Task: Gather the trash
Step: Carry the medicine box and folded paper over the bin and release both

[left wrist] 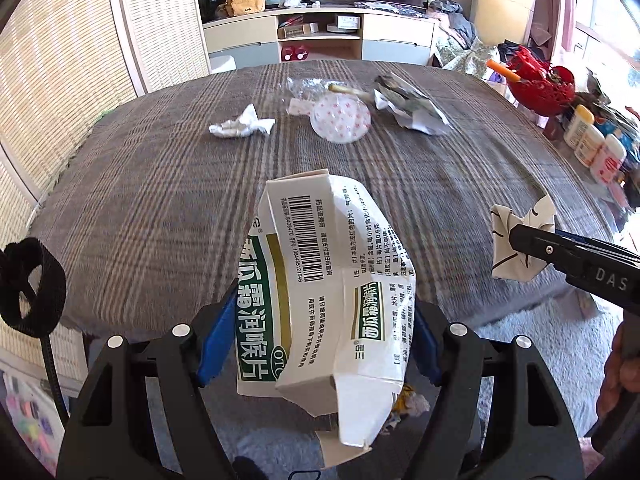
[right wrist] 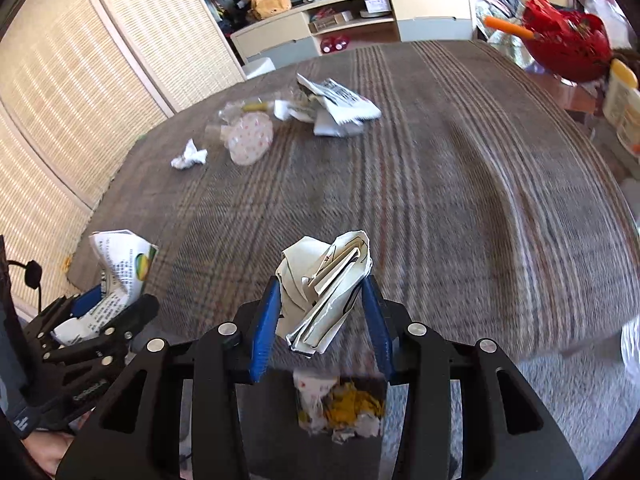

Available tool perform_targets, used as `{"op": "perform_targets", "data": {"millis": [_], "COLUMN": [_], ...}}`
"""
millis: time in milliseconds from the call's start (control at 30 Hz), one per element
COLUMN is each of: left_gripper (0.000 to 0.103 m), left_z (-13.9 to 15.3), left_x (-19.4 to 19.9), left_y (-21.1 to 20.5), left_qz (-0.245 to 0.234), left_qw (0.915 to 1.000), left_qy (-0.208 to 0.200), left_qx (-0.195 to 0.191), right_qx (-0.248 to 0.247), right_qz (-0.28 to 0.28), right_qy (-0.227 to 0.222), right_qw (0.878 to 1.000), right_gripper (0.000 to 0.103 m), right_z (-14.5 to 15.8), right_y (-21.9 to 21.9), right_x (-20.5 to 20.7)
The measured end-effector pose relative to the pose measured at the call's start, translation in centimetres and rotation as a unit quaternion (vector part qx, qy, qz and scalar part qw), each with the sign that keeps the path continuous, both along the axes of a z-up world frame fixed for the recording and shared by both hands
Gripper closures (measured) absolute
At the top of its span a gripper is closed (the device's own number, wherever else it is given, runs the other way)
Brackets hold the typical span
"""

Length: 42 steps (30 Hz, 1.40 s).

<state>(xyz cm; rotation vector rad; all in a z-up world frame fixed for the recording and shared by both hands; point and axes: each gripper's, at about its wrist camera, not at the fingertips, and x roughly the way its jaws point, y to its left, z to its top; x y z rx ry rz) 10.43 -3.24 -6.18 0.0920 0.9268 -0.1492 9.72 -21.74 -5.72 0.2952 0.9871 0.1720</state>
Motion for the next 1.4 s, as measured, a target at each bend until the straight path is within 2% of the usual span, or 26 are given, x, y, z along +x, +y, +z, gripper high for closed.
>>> {"op": "perform_targets", "data": {"millis": [367,567,800,1000,1200,1400], "left_gripper": [0.033,0.033,0.033,0.033,0.033,0.032], "left_z": [-2.0,-5.1,-10.2,-13.9,-15.2,-15.3], "left_x": [-6.7,-8.8,-9.9,-9.8,-9.2,-8.8], "left_y": [-1.1,-1.5,-1.8,-1.7,-1.7,-1.8], "left_qz": [-0.005,-0.002,0.003,0.008,0.009,0.006], "left_qw": [0.9994,0.9988,0.9961,0.9931,0.9916,0.9913], "left_qy": [0.014,0.040,0.086,0.117,0.129,0.131], "left_qx": [-0.032,-0.028,-0.015,-0.002,0.001,-0.003], "right_qx": [0.004,-0.010,-0.031,-0.049,-0.048,-0.050], "right_qz": [0.009,0.009,-0.009,-0.017,-0.013,-0.011], "right_qy": [-0.024,-0.006,0.048,0.074,0.093,0.092], "right_qw": [1.000,1.000,0.998,0.996,0.994,0.994], "right_gripper": [0.060,0.060,0.060,0.060,0.060,0.053], "right_z": [0.5,-1.6,-6.8,-9.7,-12.0,-11.9], "right_y": [0.7,1.0,1.2,1.7,2.4,2.7], "right_x": [-7.3,-9.3,-9.6,-9.3,-8.8,-8.5]}}
